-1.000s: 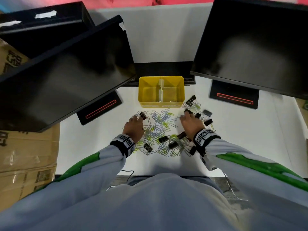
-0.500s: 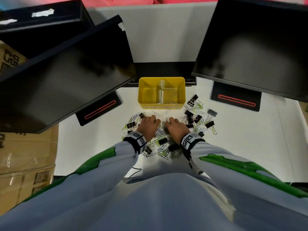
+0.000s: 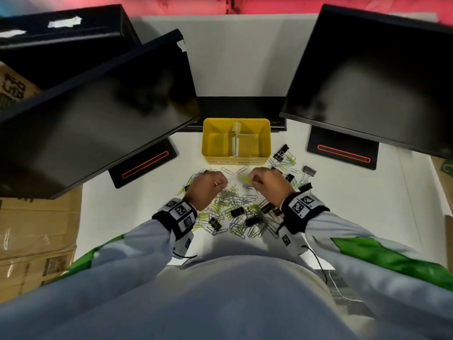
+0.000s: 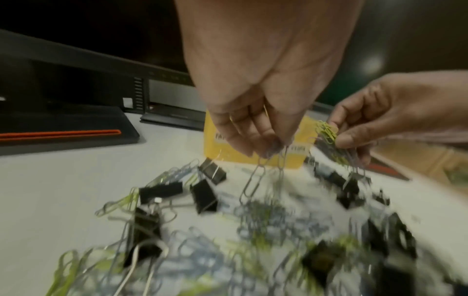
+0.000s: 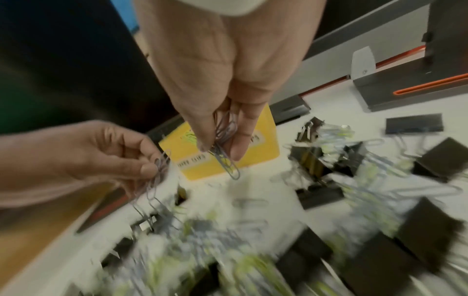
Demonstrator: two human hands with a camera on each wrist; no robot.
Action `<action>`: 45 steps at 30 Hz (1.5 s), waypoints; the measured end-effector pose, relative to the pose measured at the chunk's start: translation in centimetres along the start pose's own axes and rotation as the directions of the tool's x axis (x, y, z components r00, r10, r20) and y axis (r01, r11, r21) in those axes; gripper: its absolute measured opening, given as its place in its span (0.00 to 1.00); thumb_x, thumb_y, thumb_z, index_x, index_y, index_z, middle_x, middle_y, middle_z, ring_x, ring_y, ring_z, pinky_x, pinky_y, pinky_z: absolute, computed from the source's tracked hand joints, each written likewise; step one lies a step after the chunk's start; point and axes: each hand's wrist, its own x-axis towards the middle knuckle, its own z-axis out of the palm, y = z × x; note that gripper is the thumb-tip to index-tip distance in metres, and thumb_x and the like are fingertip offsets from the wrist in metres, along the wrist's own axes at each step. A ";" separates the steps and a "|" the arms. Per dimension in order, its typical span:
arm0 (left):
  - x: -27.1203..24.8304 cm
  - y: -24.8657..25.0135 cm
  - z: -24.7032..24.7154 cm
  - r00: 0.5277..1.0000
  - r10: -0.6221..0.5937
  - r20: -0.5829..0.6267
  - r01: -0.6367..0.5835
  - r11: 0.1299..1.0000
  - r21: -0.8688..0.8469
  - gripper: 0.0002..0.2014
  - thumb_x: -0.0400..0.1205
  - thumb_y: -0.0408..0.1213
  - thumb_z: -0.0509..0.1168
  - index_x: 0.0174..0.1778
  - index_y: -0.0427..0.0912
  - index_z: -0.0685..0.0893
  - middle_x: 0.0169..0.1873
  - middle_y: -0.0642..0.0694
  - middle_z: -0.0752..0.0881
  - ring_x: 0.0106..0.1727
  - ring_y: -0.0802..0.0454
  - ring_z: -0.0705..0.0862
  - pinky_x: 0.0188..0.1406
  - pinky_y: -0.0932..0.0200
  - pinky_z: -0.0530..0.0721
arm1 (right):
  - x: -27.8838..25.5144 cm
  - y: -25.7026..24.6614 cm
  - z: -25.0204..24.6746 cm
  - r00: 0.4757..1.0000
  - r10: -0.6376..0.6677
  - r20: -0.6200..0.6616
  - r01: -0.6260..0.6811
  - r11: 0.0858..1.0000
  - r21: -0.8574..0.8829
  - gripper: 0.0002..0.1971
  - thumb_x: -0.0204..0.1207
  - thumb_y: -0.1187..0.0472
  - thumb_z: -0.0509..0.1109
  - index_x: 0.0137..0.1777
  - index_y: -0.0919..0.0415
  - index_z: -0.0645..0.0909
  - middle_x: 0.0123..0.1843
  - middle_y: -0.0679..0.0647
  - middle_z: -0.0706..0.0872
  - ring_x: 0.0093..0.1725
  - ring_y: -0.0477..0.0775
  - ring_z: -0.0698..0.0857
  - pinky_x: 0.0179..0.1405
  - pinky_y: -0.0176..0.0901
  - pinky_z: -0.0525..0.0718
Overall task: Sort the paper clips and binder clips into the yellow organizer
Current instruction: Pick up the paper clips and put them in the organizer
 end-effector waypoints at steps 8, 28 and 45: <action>3.7 3.5 -8.0 0.952 -0.151 -0.266 0.058 0.943 -0.327 0.03 0.81 0.36 0.68 0.46 0.47 0.87 0.37 0.52 0.90 0.37 0.56 0.89 0.40 0.57 0.89 | 6.9 -6.3 -3.5 0.967 0.148 -0.208 -0.035 0.885 0.464 0.05 0.78 0.63 0.72 0.43 0.53 0.81 0.41 0.48 0.87 0.39 0.47 0.87 0.44 0.47 0.90; -0.6 -1.9 2.3 0.977 -0.070 0.201 0.007 0.954 0.300 0.18 0.79 0.42 0.69 0.65 0.45 0.78 0.59 0.43 0.79 0.56 0.43 0.84 0.50 0.50 0.85 | 3.5 1.5 2.9 0.957 0.016 0.288 0.089 0.934 -0.347 0.31 0.78 0.50 0.69 0.79 0.55 0.64 0.77 0.58 0.68 0.71 0.62 0.75 0.60 0.56 0.83; 0.7 -3.0 4.4 0.982 -0.054 0.184 -0.018 0.928 0.371 0.09 0.84 0.39 0.61 0.57 0.40 0.80 0.52 0.41 0.84 0.52 0.41 0.84 0.43 0.49 0.82 | 1.5 1.6 5.5 0.920 0.011 0.391 0.199 0.849 -0.490 0.24 0.76 0.73 0.67 0.71 0.67 0.67 0.67 0.65 0.73 0.60 0.66 0.81 0.49 0.55 0.81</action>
